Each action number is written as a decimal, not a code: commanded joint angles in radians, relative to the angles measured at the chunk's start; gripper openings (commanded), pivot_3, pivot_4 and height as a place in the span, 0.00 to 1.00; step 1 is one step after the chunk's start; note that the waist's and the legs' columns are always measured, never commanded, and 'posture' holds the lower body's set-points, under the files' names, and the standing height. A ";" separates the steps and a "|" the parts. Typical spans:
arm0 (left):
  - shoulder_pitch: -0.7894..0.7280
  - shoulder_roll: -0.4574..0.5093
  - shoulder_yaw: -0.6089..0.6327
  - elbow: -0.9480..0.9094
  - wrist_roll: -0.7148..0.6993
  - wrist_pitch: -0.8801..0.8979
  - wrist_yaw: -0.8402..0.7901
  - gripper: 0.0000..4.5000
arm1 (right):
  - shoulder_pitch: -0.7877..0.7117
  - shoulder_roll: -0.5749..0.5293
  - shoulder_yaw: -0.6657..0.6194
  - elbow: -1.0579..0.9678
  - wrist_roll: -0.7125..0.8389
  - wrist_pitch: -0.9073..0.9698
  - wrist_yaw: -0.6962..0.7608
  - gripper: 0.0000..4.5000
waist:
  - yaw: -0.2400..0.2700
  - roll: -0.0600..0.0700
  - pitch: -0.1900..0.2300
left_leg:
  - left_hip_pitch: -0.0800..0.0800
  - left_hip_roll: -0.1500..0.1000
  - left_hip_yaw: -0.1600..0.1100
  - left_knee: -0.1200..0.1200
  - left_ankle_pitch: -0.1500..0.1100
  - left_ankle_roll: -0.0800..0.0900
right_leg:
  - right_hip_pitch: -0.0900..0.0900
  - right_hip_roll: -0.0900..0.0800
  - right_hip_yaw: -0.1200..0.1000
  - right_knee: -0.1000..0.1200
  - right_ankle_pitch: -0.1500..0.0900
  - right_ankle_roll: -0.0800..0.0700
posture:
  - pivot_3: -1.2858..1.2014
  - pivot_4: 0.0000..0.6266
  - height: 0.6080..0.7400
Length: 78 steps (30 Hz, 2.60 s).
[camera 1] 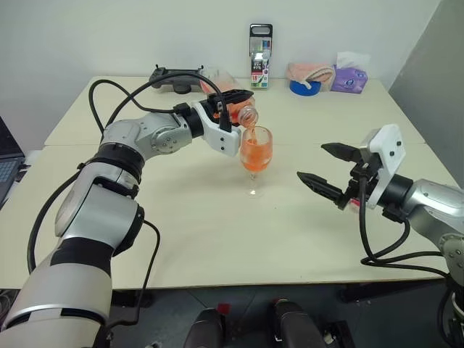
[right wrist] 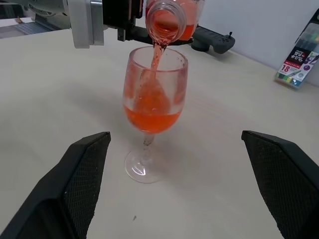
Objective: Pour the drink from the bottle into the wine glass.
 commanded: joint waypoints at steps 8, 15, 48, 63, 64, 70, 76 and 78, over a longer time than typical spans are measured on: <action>-0.021 -0.023 0.104 0.037 -0.211 -0.012 -0.176 0.48 | -0.040 0.008 0.007 0.005 -0.015 -0.040 0.016 1.00 | 0.000 0.000 0.000 | 0.000 0.000 0.000 0.000 0.000 0.000 | 0.000 0.000 0.000 0.000 0.000 0.000 | 0.52 0.24 1.00; 0.064 -0.102 0.327 -0.021 -0.647 0.133 -0.620 0.48 | -0.123 0.024 0.005 0.051 0.006 -0.055 0.048 1.00 | -0.004 0.000 0.000 | 0.000 0.000 0.000 0.001 0.000 0.000 | 0.000 0.000 0.000 0.001 0.000 0.000 | 0.52 0.24 1.00; 0.732 -0.160 0.799 -0.797 -1.050 1.175 -0.363 0.55 | -0.520 0.158 0.281 0.237 -0.080 -0.043 0.264 1.00 | 0.001 0.000 -0.001 | 0.004 0.001 -0.002 0.001 0.000 0.000 | -0.001 -0.001 -0.001 0.010 0.000 -0.001 | 0.52 0.24 1.00; 0.796 -0.145 0.791 -0.910 -1.050 1.282 -0.314 0.99 | -0.514 0.165 0.286 0.240 -0.108 -0.047 0.286 1.00 | 0.000 0.000 -0.001 | 0.005 0.001 -0.001 0.001 0.000 0.000 | -0.001 -0.001 -0.001 0.009 0.000 -0.001 | 0.52 0.24 1.00; 0.804 -0.141 0.793 -0.930 -1.051 1.295 -0.311 0.99 | -0.514 0.164 0.285 0.240 -0.109 -0.047 0.289 1.00 | 0.000 0.000 -0.001 | 0.005 0.001 -0.001 0.001 0.000 0.000 | -0.001 -0.001 -0.001 0.009 0.000 -0.001 | 0.52 0.24 1.00; 0.900 -0.106 0.822 -1.145 -1.095 1.421 -0.337 0.99 | -0.506 0.136 0.275 0.254 -0.125 -0.061 0.319 1.00 | -0.001 0.000 -0.001 | 0.005 0.001 -0.001 0.000 0.000 0.000 | -0.001 -0.001 -0.001 0.009 0.000 -0.001 | 0.52 0.24 1.00; 0.954 0.017 0.914 -1.380 -1.202 1.627 -0.379 0.99 | -0.508 0.117 0.259 0.302 -0.146 -0.097 0.345 1.00 | -0.003 0.000 0.000 | 0.005 0.001 -0.001 0.000 0.000 0.000 | -0.001 0.000 -0.001 0.008 0.000 -0.001 | 0.52 0.24 1.00; 0.952 0.068 0.941 -1.434 -1.240 1.695 -0.398 0.99 | -0.508 0.107 0.258 0.314 -0.155 -0.109 0.359 1.00 | -0.004 0.000 0.000 | 0.005 0.002 -0.001 -0.001 0.000 0.000 | -0.001 0.000 -0.001 0.008 0.000 -0.001 | 0.52 0.24 1.00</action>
